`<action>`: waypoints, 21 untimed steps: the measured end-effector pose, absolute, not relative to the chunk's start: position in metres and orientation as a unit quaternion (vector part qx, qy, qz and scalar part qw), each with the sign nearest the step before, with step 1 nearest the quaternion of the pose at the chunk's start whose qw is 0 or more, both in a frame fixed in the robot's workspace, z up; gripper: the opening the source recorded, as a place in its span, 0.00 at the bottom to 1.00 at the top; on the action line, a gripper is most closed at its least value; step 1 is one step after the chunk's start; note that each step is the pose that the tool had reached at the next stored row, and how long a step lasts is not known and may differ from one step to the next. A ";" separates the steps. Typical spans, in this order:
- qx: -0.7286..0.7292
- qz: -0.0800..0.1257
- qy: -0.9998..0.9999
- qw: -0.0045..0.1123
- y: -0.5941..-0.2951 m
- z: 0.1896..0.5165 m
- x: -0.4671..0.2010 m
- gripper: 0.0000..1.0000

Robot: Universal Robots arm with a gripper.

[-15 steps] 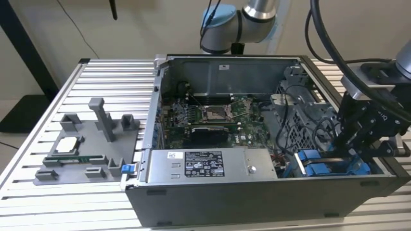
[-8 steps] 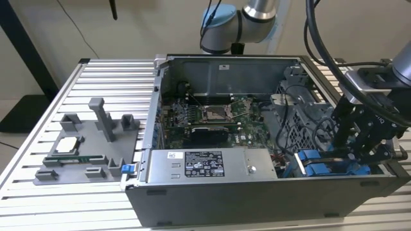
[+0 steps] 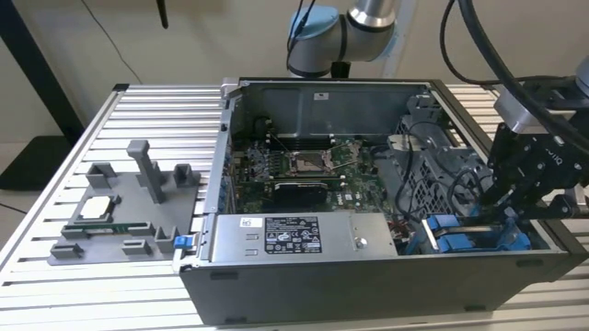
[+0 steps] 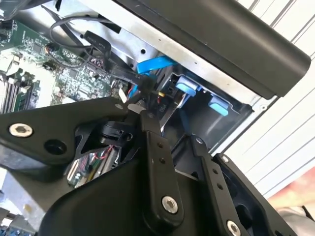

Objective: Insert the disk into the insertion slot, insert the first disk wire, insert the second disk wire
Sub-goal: 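Insert the first disk wire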

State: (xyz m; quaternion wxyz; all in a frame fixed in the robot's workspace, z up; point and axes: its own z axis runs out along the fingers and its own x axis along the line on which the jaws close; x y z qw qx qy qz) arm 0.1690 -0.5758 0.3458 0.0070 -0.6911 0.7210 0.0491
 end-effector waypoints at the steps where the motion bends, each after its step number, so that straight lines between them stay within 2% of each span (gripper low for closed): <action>1: -0.691 0.049 0.721 0.007 -0.576 0.348 0.169 1.00; 21: -0.691 0.049 0.721 0.007 -0.576 0.384 0.169 1.00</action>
